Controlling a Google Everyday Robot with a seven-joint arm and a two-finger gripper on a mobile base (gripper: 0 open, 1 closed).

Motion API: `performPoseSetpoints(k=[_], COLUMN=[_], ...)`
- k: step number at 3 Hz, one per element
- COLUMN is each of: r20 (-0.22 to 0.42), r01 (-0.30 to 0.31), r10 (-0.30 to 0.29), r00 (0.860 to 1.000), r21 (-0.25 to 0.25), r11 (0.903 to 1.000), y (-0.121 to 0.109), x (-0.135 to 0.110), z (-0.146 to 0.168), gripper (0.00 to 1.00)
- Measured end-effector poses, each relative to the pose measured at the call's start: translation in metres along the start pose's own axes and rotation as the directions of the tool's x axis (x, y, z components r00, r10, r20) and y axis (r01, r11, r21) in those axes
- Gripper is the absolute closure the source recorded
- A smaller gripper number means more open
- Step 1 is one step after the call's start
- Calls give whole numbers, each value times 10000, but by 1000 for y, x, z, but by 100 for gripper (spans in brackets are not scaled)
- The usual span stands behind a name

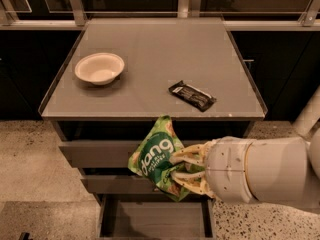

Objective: Pick green rice chip bag from bottom drawer and place on counter

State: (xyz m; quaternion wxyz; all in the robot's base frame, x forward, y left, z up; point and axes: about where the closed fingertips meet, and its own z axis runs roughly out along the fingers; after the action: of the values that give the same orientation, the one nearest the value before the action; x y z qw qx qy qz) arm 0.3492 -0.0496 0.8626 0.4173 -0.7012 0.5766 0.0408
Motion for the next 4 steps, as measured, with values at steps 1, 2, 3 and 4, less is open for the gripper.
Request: performPoseSetpoints(k=[1, 2, 3, 4], r20=[318, 1132, 1909, 2261], r01=[8, 474, 1149, 1484], r10=[-12, -520, -1261, -1623], r00=[9995, 9922, 9735, 9605], r21=[129, 436, 689, 774], r11=[9999, 9979, 9910, 9859], y=[-4, -32, -74, -119], x=[-3, -10, -24, -27], z=[-2, -12, -26, -27], gripper=[100, 100, 100, 100])
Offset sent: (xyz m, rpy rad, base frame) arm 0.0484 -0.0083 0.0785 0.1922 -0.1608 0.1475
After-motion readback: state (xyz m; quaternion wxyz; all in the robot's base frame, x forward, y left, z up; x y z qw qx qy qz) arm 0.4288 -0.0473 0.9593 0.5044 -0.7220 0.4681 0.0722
